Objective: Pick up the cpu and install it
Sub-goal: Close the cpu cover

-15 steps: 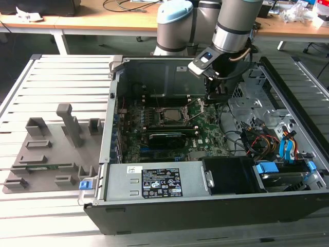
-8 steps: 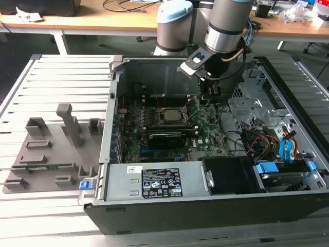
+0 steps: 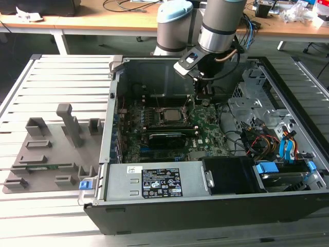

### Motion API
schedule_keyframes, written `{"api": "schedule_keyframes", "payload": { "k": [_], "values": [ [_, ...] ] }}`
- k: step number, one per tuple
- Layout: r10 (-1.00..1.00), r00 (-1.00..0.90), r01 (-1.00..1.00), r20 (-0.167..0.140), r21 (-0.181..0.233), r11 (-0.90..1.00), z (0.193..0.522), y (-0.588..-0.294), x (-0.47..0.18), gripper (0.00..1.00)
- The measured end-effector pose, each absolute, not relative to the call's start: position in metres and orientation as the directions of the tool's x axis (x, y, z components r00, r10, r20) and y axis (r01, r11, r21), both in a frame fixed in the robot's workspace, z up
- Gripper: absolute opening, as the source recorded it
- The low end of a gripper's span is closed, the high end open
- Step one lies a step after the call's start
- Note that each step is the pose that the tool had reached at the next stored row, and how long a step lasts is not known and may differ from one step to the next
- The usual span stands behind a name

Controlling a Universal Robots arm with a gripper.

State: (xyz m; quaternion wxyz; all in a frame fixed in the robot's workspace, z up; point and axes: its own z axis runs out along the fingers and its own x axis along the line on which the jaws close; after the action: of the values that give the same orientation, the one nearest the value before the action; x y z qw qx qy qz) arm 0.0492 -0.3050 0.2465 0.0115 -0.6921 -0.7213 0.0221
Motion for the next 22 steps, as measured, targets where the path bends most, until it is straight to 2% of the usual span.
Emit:
{"api": "schedule_keyframes", "payload": {
  "k": [22],
  "values": [
    [0.999, -0.042, 0.998, -0.014, -0.048, 0.041, 0.246, -0.305, 0.006, 0.11]
  ]
}}
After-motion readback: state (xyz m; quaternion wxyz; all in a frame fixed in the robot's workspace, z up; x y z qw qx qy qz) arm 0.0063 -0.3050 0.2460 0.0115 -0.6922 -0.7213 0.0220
